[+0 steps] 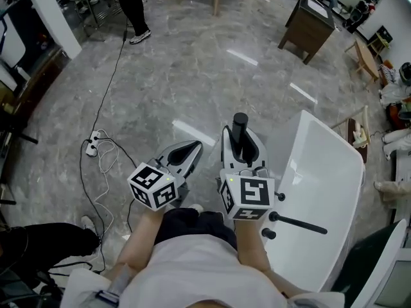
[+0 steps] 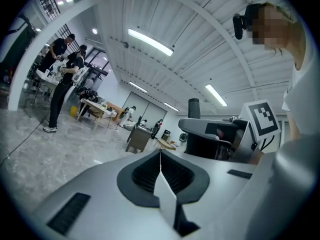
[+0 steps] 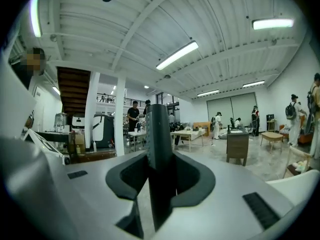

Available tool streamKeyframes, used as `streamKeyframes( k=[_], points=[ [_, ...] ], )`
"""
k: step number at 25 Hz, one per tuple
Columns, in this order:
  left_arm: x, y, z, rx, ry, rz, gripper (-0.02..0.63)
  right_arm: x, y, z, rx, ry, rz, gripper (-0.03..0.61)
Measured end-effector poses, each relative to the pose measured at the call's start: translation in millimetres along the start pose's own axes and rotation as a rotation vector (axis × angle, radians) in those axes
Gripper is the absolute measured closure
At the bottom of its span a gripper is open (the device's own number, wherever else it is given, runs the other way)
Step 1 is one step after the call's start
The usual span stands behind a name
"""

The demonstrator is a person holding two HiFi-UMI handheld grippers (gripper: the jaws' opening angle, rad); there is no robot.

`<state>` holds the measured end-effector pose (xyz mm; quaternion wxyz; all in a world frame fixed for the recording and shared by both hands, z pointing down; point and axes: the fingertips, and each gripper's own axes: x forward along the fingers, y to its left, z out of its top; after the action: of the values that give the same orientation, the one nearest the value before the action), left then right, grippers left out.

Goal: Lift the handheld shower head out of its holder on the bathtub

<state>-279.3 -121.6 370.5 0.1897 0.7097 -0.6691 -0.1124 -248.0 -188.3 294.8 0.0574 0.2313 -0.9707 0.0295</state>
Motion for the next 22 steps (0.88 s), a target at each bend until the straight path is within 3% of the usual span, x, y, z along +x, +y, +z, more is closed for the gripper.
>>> streamKeyframes(
  k=[2,8,22],
  points=[
    [-6.5,4.8,3.8,-0.001,-0.008,0.011,0.601,3.9,12.8,1.2,0.038,-0.003,0.036,0.448],
    [-10.1,8.0,9.2,0.001,-0.013,-0.008,0.601,8.0,36.2,-3.9,0.029,0.018,0.065,0.448],
    [19.8,-16.7,5.8,0.005,0.023,-0.092,0.601,-6.6,-4.0,-4.3,0.167,0.007,0.032,0.449]
  ],
)
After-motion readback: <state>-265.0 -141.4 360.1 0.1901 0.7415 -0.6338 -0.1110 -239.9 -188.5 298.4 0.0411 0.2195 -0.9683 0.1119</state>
